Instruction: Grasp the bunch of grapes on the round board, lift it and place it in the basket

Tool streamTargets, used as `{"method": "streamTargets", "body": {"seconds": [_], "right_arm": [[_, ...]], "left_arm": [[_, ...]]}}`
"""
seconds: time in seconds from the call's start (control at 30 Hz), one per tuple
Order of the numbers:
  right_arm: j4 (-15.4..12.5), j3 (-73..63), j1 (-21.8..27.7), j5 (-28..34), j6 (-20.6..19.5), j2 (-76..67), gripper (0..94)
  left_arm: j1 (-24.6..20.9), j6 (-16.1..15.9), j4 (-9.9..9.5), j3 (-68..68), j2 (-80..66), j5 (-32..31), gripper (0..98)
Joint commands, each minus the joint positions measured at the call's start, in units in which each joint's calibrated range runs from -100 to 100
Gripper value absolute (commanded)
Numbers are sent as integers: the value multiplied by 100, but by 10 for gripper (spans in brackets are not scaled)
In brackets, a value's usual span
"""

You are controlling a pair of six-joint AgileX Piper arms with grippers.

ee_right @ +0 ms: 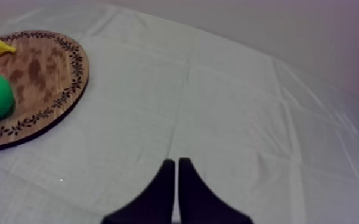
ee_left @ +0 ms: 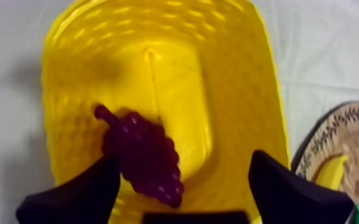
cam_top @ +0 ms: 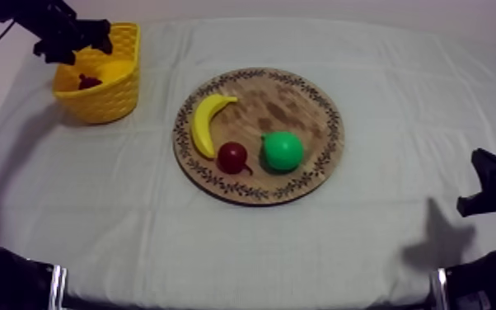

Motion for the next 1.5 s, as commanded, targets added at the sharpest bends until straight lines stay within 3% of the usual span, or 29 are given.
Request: {"method": "streamTargets", "body": {"seconds": [0.0,0.4,0.63,0.8,1.03,1.47], "right_arm": [[-3,-1,1,-4,1,0,5],[-3,-1,1,-4,1,0,5],[-3,-1,1,-4,1,0,5],[-3,-1,1,-4,1,0,5],[-3,-1,1,-4,1,0,5],[-3,-1,1,-4,1,0,5]], "left_arm": [[-1,-35,15,134,-226,-10,775],[62,-226,81,1783,-1846,-340,601],[61,-504,250,2804,-2639,-812,425],[-69,-725,411,3485,-3200,-1079,238],[-229,-911,467,4333,-4095,-1258,48],[-492,-1101,408,6410,-6415,-1844,0]]}}
